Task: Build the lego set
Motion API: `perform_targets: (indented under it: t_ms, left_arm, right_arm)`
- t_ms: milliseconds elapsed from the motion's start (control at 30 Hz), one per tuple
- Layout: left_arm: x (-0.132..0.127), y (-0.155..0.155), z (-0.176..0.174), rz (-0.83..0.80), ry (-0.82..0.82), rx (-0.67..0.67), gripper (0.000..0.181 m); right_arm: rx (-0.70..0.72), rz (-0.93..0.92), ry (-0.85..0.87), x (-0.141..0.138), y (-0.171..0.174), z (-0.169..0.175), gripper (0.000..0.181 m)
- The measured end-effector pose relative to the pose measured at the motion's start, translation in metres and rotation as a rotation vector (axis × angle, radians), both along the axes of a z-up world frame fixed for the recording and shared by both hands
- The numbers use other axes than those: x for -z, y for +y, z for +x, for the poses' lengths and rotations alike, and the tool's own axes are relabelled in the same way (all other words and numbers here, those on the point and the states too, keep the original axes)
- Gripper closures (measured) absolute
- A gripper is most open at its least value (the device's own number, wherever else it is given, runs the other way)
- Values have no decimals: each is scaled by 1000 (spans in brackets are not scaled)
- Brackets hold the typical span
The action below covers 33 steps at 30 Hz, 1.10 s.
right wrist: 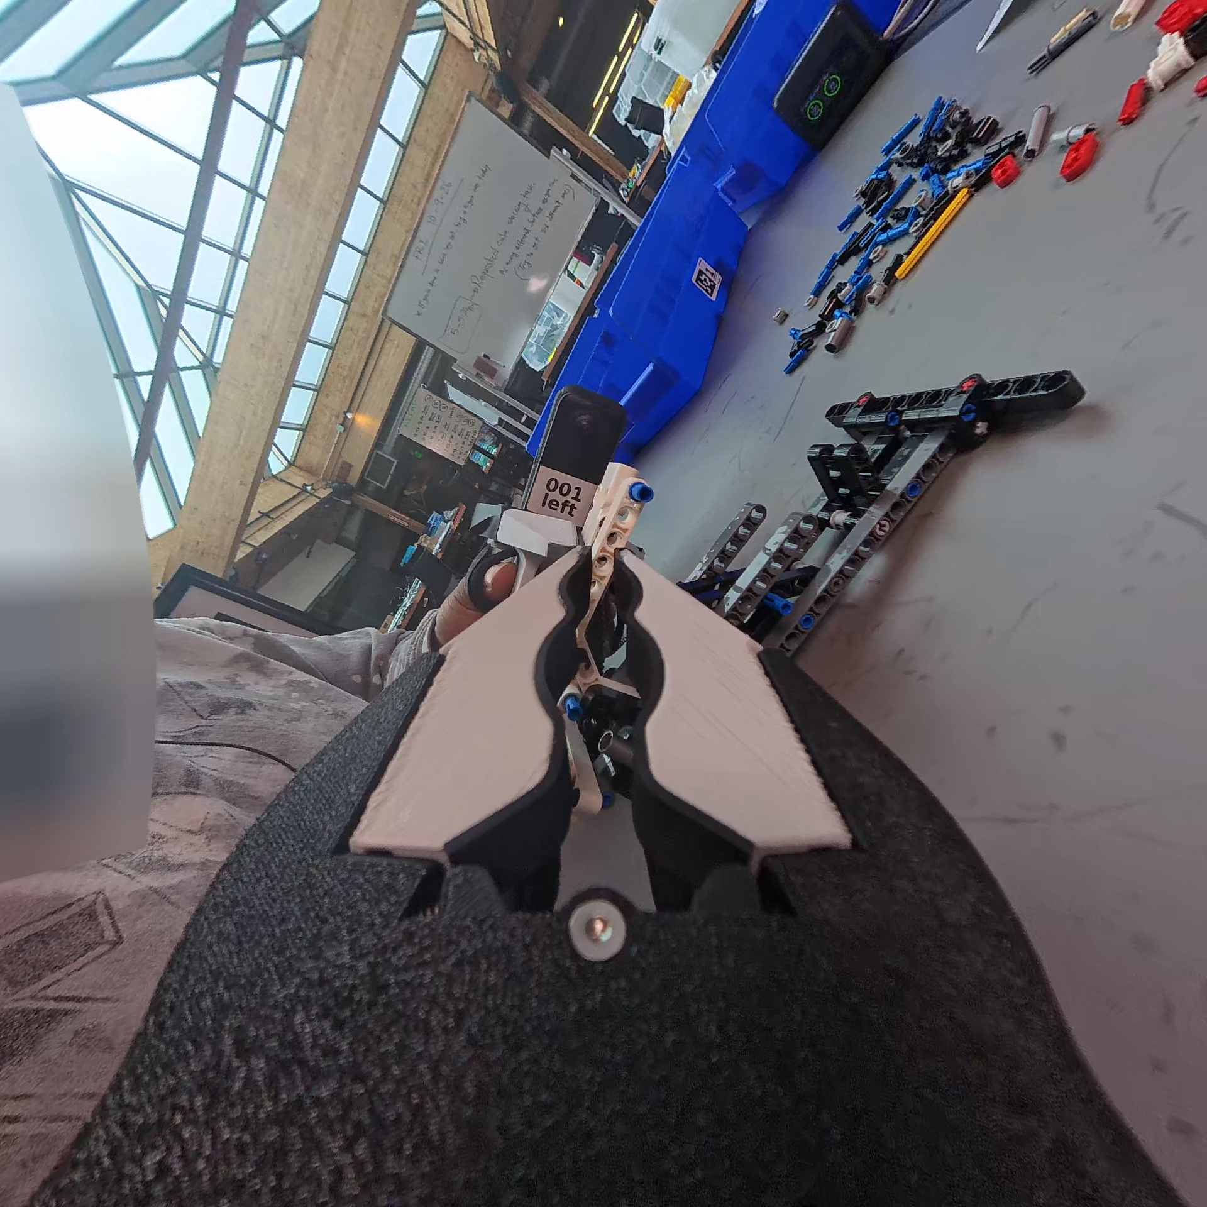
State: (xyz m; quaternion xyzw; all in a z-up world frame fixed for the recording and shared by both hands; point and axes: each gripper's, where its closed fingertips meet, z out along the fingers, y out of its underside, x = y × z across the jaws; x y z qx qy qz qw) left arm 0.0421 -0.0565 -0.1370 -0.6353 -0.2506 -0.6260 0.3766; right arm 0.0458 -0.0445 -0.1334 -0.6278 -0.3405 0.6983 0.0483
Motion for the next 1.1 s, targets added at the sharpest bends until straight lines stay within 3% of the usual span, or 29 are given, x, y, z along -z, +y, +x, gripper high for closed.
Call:
perform_targets:
  t_ms: [1100]
  left_arm:
    - [-1, 2, 0, 26, -44, 4, 176]
  right_arm:
    - [-4, 19, 34, -2, 1, 2, 181]
